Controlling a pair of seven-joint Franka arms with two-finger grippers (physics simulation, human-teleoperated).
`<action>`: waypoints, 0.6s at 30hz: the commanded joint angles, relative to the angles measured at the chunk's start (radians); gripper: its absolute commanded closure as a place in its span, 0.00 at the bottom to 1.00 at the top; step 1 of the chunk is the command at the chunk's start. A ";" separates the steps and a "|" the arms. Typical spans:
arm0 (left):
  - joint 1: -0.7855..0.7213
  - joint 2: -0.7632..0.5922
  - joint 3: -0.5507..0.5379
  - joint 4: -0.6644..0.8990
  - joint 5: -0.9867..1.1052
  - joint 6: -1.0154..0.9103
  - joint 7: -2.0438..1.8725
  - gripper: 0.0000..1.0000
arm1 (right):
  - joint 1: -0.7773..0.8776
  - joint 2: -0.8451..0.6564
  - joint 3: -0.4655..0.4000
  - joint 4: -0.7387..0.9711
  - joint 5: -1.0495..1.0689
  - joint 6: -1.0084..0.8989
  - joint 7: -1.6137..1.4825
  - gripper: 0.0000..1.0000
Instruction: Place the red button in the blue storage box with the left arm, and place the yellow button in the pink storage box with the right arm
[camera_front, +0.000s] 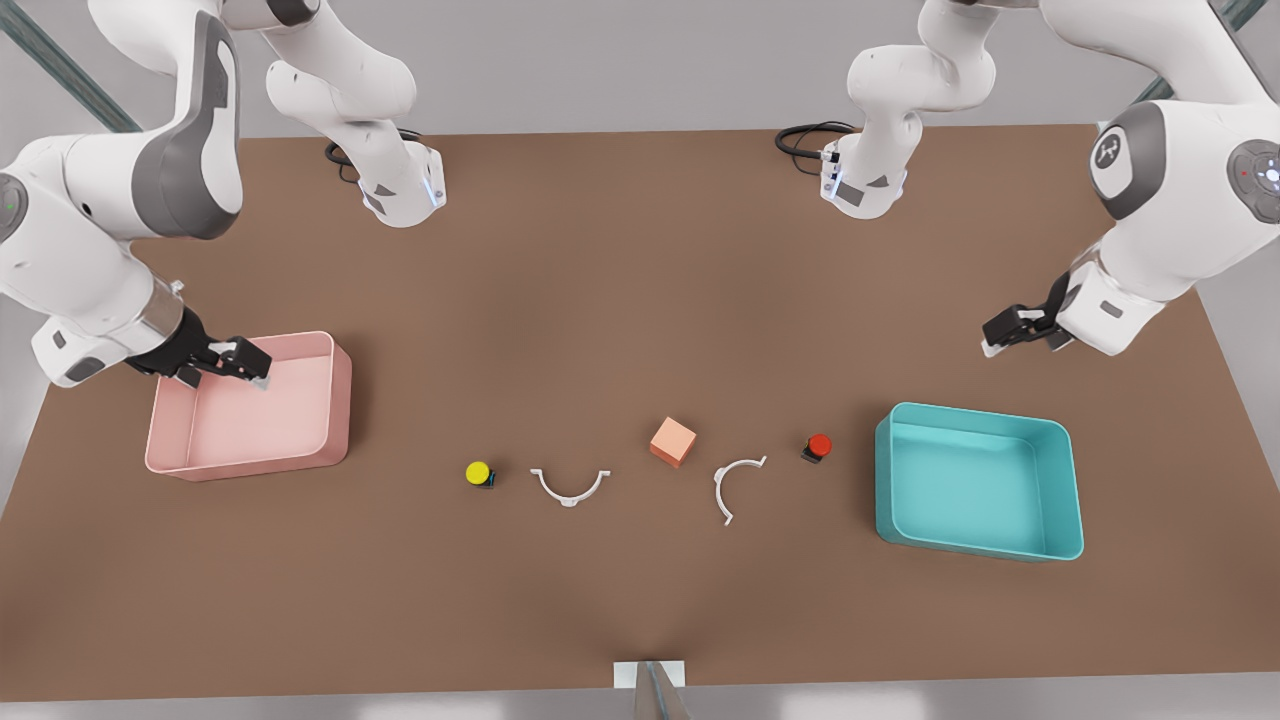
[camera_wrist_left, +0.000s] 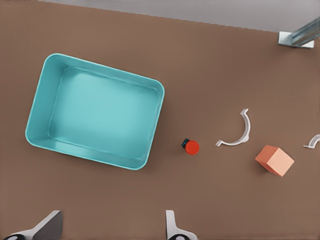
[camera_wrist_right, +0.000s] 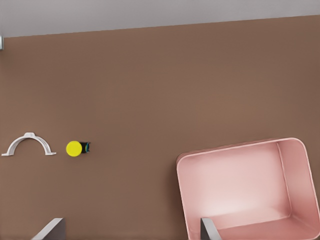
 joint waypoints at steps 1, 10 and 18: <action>-0.002 0.002 -0.001 0.000 0.000 0.006 0.119 0.00 | 0.000 0.003 0.000 0.000 0.002 0.006 -0.006 0.00; -0.234 0.355 -0.010 -0.013 0.029 0.230 0.112 0.00 | 0.084 0.153 0.037 0.000 0.000 0.187 0.014 0.00; -0.234 0.392 -0.008 -0.289 0.063 0.581 0.115 0.00 | 0.181 0.364 0.100 0.000 0.004 0.348 0.051 0.00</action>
